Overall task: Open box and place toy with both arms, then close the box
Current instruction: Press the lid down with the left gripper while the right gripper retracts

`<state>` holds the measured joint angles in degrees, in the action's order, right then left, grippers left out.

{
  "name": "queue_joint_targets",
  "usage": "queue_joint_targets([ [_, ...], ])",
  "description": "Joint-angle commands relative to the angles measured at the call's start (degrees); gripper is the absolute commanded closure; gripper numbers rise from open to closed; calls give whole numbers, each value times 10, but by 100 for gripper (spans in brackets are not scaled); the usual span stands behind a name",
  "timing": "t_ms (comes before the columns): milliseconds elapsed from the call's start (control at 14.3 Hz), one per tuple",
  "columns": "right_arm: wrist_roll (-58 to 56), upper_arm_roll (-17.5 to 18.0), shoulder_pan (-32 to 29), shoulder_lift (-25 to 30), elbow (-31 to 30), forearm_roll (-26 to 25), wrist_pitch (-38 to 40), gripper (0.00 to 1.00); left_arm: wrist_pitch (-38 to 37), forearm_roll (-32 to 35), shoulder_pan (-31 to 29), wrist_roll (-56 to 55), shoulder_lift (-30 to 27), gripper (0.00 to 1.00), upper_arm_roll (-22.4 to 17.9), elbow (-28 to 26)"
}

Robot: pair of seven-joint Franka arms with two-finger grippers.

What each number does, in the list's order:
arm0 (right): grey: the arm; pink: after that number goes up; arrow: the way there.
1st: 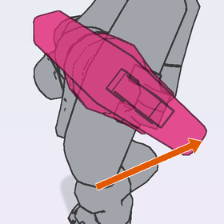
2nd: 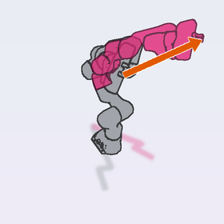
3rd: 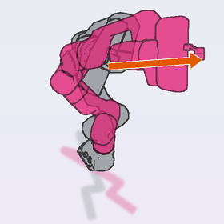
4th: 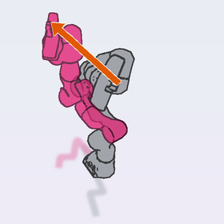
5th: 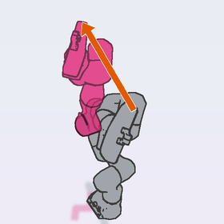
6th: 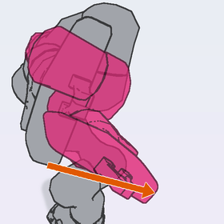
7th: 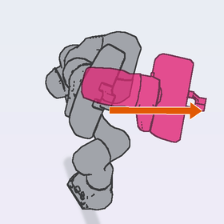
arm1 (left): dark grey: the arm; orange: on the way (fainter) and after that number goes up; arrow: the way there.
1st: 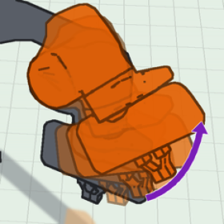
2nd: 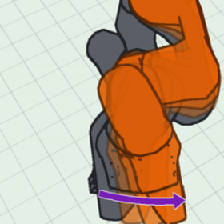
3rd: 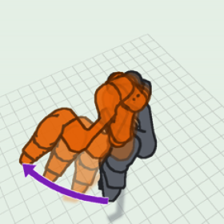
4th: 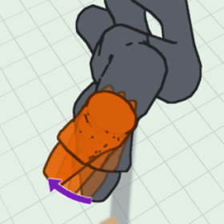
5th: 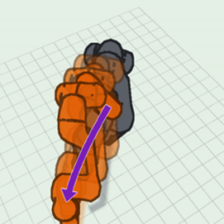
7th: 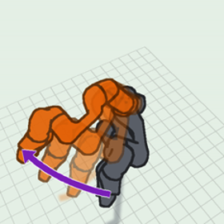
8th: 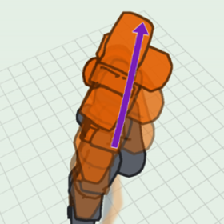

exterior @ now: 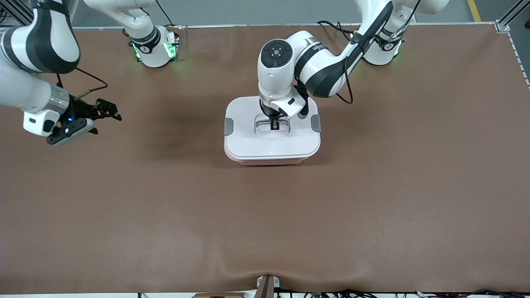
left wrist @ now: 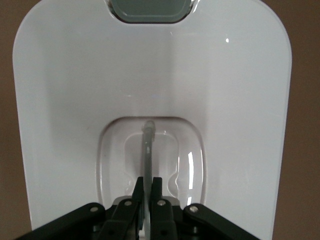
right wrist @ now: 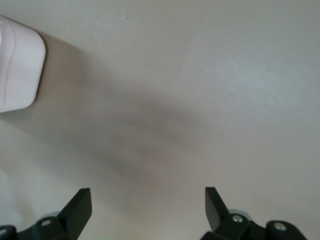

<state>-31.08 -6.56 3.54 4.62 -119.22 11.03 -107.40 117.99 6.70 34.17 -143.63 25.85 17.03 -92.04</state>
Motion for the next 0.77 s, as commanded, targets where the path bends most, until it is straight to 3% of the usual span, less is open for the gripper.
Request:
queue_joint_targets([
  [0,1,11,-8,4,27,-12,23,0,13,25,6,-21,3,100,-1,-2],
  [490,135,12,-6,2,52,-42,55,0,26,45,5,-36,9,100,-1,-9],
  [700,212,14,-5,1,79,-77,90,0,30,45,7,-38,16,100,-1,-10],
])
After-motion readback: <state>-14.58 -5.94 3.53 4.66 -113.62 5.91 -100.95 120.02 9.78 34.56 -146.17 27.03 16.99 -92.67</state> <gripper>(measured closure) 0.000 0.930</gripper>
